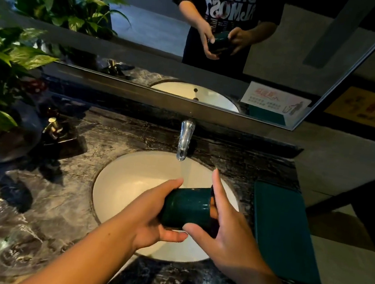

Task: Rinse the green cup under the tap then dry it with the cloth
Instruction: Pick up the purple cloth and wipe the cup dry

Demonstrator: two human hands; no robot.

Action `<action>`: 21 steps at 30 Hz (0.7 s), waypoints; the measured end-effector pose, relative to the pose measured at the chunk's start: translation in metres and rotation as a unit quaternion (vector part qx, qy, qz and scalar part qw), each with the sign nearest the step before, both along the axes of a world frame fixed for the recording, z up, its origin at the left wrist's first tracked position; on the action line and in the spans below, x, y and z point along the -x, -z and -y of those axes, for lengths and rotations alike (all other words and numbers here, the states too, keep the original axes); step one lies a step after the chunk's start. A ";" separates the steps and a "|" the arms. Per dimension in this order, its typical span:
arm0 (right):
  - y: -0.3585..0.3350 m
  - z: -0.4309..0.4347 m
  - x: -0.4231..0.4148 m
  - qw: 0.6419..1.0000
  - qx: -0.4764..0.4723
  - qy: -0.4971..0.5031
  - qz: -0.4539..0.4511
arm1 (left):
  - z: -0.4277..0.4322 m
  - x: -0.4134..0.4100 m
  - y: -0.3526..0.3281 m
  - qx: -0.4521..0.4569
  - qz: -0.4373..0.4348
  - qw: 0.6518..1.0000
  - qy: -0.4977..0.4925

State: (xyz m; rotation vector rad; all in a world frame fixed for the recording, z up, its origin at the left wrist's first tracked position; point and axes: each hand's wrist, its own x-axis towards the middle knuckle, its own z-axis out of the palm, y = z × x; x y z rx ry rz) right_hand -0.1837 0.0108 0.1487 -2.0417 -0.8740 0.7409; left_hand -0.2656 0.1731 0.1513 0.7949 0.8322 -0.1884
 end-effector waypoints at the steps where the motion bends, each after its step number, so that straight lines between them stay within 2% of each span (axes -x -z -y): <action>1: 0.000 -0.001 0.001 1.000 0.011 -0.012 0.019 | 0.001 -0.002 0.003 -0.001 -0.003 1.000 -0.015; 6: 0.003 -0.010 -0.003 0.999 0.017 -0.007 0.041 | 0.019 -0.007 0.007 -0.067 0.039 0.993 -0.091; 11: 0.009 -0.018 0.001 1.000 0.011 0.020 -0.010 | 0.023 -0.006 0.014 -0.157 0.052 0.979 -0.118; 14: 0.013 -0.021 0.006 0.998 0.000 0.039 -0.051 | 0.022 -0.002 0.021 -0.223 0.087 0.961 -0.141; 17: 0.015 -0.021 0.005 0.984 -0.035 0.073 -0.160 | 0.020 0.001 0.022 -0.356 0.146 0.912 -0.140; 21: 0.018 -0.018 0.005 0.930 -0.114 0.121 -0.328 | 0.010 0.004 0.030 -0.511 0.251 0.817 -0.091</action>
